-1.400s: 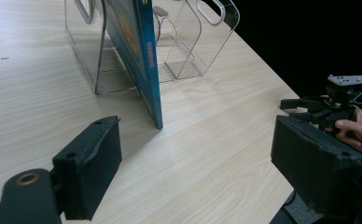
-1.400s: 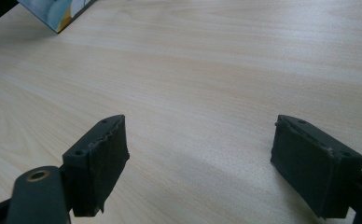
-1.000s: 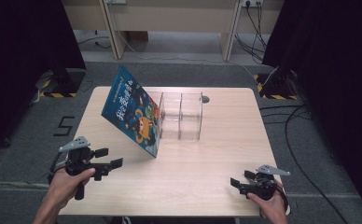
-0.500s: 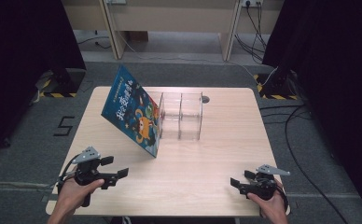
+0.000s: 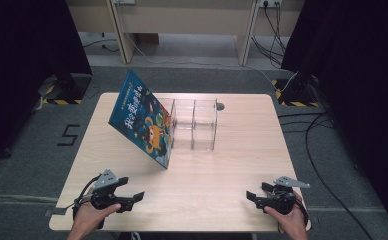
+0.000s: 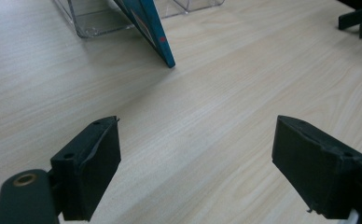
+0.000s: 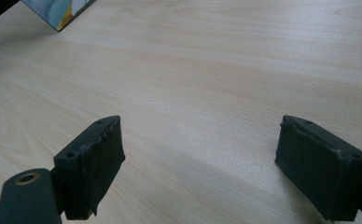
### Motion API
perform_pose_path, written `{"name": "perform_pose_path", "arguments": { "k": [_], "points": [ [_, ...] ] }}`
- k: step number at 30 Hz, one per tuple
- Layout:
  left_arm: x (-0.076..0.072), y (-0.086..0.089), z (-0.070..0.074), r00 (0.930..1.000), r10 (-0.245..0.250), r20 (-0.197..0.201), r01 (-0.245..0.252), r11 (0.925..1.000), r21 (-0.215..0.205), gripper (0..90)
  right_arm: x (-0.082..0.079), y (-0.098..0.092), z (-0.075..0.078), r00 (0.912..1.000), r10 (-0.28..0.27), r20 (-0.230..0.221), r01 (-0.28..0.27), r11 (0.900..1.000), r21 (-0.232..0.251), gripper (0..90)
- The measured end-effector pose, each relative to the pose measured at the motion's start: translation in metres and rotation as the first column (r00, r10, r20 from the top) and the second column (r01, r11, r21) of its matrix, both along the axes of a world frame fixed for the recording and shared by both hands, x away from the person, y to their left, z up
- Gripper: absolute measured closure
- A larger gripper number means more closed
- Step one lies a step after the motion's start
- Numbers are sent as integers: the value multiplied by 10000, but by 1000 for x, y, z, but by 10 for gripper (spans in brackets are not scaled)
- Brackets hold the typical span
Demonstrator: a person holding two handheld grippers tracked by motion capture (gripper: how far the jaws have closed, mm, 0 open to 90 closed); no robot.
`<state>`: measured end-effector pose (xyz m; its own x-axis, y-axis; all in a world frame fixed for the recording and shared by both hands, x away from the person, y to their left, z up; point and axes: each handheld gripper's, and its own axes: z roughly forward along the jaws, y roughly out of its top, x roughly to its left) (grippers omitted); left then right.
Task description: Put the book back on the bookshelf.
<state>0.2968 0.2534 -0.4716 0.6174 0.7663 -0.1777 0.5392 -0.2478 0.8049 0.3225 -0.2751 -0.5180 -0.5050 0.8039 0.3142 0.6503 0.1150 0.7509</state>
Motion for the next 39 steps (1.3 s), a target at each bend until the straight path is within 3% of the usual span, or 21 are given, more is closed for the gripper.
{"name": "perform_pose_path", "arguments": {
  "k": [16,19,27,31,39],
  "points": [
    [-9,-8,-24,9995,-297,135,287,9974,667,149,0,0,0,10000,4,12,-4,10000,-3,156],
    [-10,-10,-32,9993,-371,54,364,9939,1037,149,0,0,0,10000,2,19,-2,10000,-11,156],
    [-13,-15,-42,9990,-452,-65,457,9873,1519,150,0,0,0,10000,-8,8,8,10000,15,156],
    [-14,-16,-49,9983,-569,-154,588,9774,2032,150,0,0,0,10000,-15,-6,15,10000,72,156],
    [-20,-14,-56,9987,-369,339,306,9849,1705,123,-1,0,-1,10000,-7,7,7,9999,141,156]
  ]
}}
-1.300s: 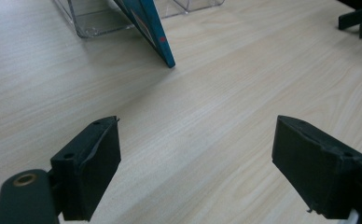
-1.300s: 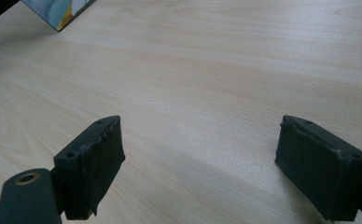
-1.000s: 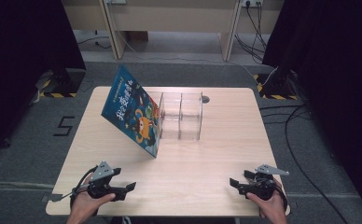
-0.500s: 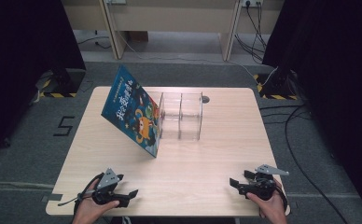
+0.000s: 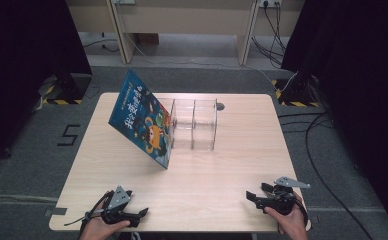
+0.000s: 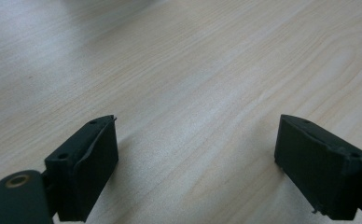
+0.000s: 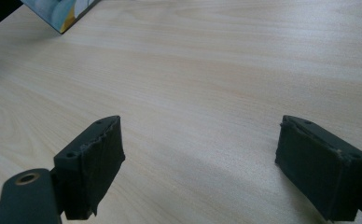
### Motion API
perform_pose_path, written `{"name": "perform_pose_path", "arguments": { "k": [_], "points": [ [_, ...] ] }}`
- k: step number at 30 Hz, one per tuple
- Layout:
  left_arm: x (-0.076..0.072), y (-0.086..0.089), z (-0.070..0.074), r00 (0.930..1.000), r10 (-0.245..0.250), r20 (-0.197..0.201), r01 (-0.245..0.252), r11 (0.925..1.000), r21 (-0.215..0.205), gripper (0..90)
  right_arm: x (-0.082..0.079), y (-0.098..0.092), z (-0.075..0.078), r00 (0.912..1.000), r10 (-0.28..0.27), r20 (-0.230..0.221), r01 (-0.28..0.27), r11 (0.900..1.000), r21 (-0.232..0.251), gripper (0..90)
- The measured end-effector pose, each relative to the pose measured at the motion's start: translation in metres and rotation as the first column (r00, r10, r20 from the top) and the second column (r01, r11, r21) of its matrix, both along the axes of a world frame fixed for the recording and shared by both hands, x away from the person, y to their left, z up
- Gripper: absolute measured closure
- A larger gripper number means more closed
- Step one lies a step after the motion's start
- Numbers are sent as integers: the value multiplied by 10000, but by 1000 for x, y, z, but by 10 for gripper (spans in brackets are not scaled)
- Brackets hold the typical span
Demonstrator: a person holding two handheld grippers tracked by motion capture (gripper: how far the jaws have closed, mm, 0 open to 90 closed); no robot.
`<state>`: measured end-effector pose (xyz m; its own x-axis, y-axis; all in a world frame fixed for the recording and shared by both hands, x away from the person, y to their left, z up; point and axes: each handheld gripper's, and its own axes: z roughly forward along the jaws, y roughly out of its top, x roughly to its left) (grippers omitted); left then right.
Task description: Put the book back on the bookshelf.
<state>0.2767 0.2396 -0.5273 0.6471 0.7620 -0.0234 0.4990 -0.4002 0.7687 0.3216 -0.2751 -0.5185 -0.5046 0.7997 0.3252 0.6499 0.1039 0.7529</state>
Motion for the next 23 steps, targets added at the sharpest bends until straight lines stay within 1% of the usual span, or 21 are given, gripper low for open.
{"name": "perform_pose_path", "arguments": {
  "k": [6,15,16,23],
  "points": [
    [-2,2,-2,9998,-29,194,32,9999,-137,121,0,0,0,10000,-5,-16,5,10000,46,156],
    [-2,2,-3,9997,-28,255,34,9998,-217,120,-1,0,0,10000,-9,6,9,10000,-19,157],
    [-2,2,-3,9997,-37,252,43,9998,-212,120,-1,0,0,10000,-27,-60,27,10000,43,156],
    [-2,2,-3,9997,-39,242,44,9998,-204,120,-1,0,0,10000,-19,-48,20,10000,74,157]
  ]
}}
